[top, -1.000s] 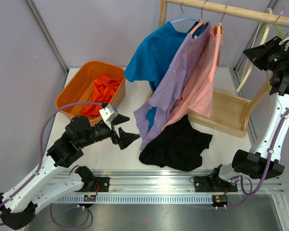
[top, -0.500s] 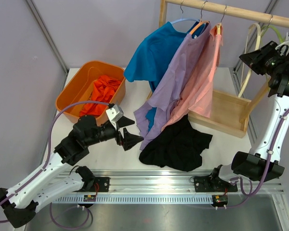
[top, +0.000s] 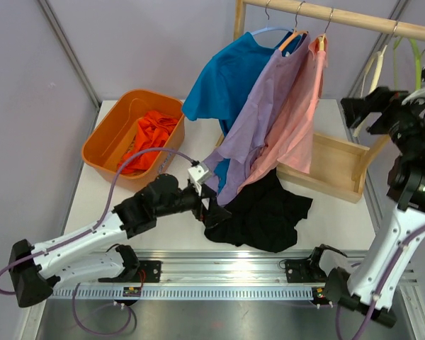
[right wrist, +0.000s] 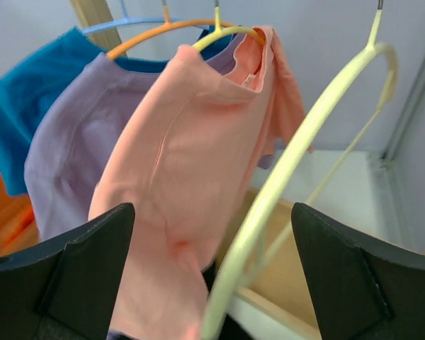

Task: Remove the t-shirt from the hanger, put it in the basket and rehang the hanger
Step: Hang the hanger back to the clothesline with the right arm, then place the tshirt into the basket

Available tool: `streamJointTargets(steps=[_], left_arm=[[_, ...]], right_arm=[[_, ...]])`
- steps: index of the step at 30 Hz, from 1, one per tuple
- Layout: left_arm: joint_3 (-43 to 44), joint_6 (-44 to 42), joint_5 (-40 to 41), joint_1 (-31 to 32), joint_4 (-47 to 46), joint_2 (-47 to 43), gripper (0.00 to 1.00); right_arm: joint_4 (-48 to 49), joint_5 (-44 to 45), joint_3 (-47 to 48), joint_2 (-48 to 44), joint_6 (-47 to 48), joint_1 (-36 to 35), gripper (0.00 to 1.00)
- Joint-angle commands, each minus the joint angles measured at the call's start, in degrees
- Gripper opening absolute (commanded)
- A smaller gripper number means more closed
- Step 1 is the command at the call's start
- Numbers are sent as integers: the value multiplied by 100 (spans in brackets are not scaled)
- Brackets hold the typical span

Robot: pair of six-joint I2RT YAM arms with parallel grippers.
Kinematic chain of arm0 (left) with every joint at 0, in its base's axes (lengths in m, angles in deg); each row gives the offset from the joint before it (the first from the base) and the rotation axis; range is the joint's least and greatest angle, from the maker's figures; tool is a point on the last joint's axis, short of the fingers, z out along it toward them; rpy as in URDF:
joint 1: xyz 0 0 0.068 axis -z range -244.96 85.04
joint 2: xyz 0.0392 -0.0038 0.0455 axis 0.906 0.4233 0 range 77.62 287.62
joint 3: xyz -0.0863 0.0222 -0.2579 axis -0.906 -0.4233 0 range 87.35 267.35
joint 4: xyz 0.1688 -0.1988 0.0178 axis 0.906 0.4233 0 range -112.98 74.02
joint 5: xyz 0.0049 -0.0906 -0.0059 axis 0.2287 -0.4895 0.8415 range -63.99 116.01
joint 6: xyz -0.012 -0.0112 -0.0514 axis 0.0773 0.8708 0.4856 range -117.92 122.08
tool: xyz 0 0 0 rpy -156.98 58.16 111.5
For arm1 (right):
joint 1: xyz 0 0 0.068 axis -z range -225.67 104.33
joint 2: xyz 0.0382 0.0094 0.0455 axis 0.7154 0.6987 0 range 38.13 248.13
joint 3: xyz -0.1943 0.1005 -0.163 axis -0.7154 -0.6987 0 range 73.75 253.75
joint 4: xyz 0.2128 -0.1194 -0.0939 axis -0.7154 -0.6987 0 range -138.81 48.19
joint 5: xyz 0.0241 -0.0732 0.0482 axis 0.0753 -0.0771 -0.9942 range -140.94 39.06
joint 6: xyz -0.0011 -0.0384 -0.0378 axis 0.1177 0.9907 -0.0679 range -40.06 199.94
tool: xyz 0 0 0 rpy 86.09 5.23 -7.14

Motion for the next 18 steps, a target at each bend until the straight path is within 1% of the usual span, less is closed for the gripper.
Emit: streamJointTargets(steps=[1, 2, 3, 4, 5, 6, 7, 8, 9, 10, 11, 12, 13, 14, 15, 16, 18], left_arm=[[158, 218, 1333, 727, -508, 403, 99], [211, 228, 1797, 905, -525, 570, 99], [273, 210, 2010, 1072, -525, 893, 99], [482, 193, 2239, 1404, -517, 1114, 99], [589, 219, 2624, 1538, -447, 1316, 99], [738, 262, 2784, 1661, -394, 1510, 99], [878, 454, 2960, 1880, -324, 1964, 99], [1219, 639, 3414, 1978, -114, 2186, 99], [1388, 832, 3602, 2057, 10, 2458, 99], [1564, 1269, 3769, 2206, 141, 2940, 99], [1966, 1561, 4214, 2259, 525, 3232, 99], [2152, 1886, 4419, 2286, 773, 3487, 99], [2380, 2393, 4508, 2330, 984, 3724, 99], [2557, 2642, 4691, 2339, 1387, 4231, 99], [2898, 2897, 4789, 2348, 1599, 4437, 99], [2997, 3204, 4799, 2339, 1732, 4665, 99], [3138, 3382, 4886, 2339, 1804, 5088, 96]], right_arm=[[-253, 99, -302, -661, 1881, 23, 99], [-602, 135, -320, -776, 2136, 23, 100], [-814, 127, -329, -925, 2608, 23, 99], [-1025, 49, -364, -987, 2770, 23, 99], [-1428, -30, -382, -1031, 2902, 14, 100], [-1623, -153, -417, -1136, 3190, 23, 99], [-1790, -337, -469, -1190, 3271, 23, 99], [-1984, -391, -626, -1251, 3324, 23, 99], [-2038, -435, -715, -1391, 3403, 23, 99], [-2047, -496, -933, -1462, 3395, 23, 100], [-2021, -514, -1049, -1523, 3369, 23, 99], [-2012, -558, -1146, -1637, 3299, 23, 99], [-2003, -672, -1320, -1673, 3255, 14, 100], [-1986, -725, -1401, -1708, 3211, 23, 99], [-1968, -778, -1471, -1761, 3124, 23, 99], [-1924, -848, -1628, -1796, 3079, 23, 99], [-1793, -910, -1787, -1884, 2948, 23, 99]])
